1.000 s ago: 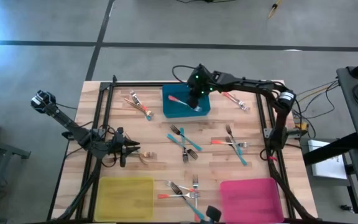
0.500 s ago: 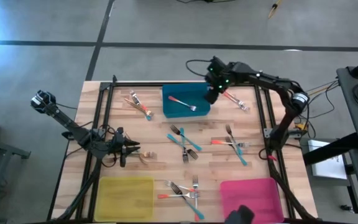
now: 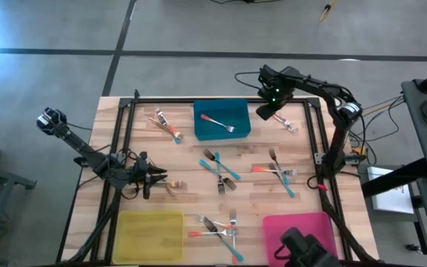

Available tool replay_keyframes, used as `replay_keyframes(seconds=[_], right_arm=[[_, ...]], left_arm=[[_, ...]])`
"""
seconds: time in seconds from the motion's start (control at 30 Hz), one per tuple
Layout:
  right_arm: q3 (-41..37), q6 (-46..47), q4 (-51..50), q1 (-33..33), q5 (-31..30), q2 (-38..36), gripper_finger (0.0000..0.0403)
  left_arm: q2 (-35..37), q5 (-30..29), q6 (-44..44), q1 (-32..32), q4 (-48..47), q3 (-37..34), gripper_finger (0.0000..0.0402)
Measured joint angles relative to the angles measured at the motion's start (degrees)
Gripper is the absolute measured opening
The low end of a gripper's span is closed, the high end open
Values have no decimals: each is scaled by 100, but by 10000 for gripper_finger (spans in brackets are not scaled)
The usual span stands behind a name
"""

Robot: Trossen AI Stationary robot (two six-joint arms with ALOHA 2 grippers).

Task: Sort silverware by color (type)
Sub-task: Put the orange fork into the blue bin

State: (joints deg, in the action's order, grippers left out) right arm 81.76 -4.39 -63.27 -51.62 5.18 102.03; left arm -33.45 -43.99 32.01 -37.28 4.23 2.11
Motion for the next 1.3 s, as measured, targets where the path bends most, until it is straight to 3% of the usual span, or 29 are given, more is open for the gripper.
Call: replay_keyframes(seconds=[0.87, 1.0, 1.23, 1.3], right_arm=[[31, -856, -415, -264, -670, 1384, 132], [24, -929, -417, -266, -703, 1390, 108], [9, -991, -440, -269, -695, 1335, 20], [4, -992, -458, -269, -687, 1306, 14]], left_arm=[[0, 0, 2, -2, 2, 0, 77], [0, 0, 1, 0, 1, 0, 77], [0, 0, 2, -2, 0, 1, 77], [0, 0, 2, -2, 0, 0, 77]])
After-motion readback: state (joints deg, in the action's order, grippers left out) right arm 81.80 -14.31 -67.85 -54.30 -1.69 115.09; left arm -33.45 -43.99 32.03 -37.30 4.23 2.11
